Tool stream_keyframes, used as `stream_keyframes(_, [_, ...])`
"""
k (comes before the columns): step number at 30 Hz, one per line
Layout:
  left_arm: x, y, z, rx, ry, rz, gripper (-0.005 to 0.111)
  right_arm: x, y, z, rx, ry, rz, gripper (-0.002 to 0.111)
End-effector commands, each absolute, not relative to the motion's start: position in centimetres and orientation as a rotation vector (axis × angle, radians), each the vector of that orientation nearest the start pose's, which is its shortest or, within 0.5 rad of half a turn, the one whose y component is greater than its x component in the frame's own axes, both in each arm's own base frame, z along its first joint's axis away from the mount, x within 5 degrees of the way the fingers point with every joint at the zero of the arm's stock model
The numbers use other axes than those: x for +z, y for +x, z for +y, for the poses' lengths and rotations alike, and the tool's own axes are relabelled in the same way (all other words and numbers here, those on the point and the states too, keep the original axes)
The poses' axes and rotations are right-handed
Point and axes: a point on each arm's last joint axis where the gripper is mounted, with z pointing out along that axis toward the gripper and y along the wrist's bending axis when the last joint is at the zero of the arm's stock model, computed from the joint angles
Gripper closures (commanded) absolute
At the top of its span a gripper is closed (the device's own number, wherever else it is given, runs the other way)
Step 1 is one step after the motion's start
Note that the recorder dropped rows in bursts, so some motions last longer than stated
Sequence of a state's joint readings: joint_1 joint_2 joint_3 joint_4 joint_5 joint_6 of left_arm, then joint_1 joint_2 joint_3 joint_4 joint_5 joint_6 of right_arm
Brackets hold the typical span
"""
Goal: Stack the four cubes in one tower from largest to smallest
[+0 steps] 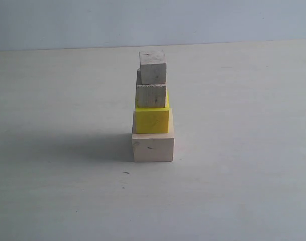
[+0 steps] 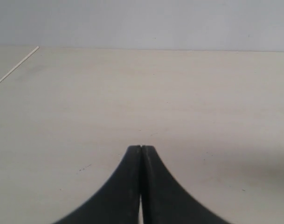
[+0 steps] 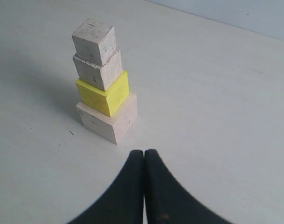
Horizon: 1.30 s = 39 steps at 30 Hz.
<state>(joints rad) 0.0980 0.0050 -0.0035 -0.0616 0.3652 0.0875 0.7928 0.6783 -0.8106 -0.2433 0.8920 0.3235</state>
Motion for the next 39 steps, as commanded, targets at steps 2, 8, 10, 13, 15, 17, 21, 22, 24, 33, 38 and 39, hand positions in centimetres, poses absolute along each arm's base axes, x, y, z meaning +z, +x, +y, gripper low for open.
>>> stream_keyframes(2, [18.1, 5.3, 0.3, 0.044, -0.075, 1.838, 0.107, 35.1, 9.2, 7.0, 0.317, -0.600, 2.149, 0.108])
stream_keyframes(8, [18.1, 5.3, 0.3, 0.052, -0.070, 1.837, 0.107, 35.1, 9.2, 7.0, 0.317, -0.600, 2.149, 0.108])
stream_keyframes(10, [18.1, 5.3, 0.3, 0.052, -0.070, 1.837, 0.107, 35.1, 9.2, 7.0, 0.317, -0.600, 2.149, 0.108])
stream_keyframes(13, [18.1, 5.3, 0.3, 0.052, -0.070, 1.837, 0.107, 35.1, 9.2, 7.0, 0.317, -0.600, 2.149, 0.108])
stream_keyframes(15, [18.1, 5.3, 0.3, 0.054, -0.067, 1.837, 0.107, 35.1, 9.2, 7.0, 0.317, -0.600, 2.149, 0.108])
stream_keyframes(17, [18.1, 5.3, 0.3, 0.054, -0.067, 1.837, 0.107, 35.1, 9.2, 7.0, 0.318, -0.597, 2.150, 0.108])
stream_keyframes(21, [18.1, 5.3, 0.3, 0.054, -0.067, 1.837, 0.107, 35.1, 9.2, 7.0, 0.318, -0.597, 2.150, 0.108])
stream_keyframes(22, [18.1, 5.3, 0.3, 0.054, -0.067, 1.837, 0.107, 35.1, 9.2, 7.0, 0.318, -0.597, 2.150, 0.108])
stream_keyframes(24, [18.1, 5.3, 0.3, 0.054, -0.067, 1.837, 0.107, 35.1, 9.2, 7.0, 0.318, -0.597, 2.150, 0.108])
stream_keyframes(33, [18.1, 5.3, 0.3, 0.054, -0.067, 1.837, 0.107, 36.8, 8.4, 2.9, 0.232, -0.270, 2.019, 0.108])
stream_keyframes(38, [18.1, 5.3, 0.3, 0.054, -0.067, 1.837, 0.107, 37.2, 6.7, 0.3, 0.147, 0.003, 1.762, 0.108])
stream_keyframes(39, [18.1, 5.3, 0.3, 0.054, -0.067, 1.837, 0.107, 36.8, 6.3, 0.0, 0.120, 0.035, 1.725, 0.108])
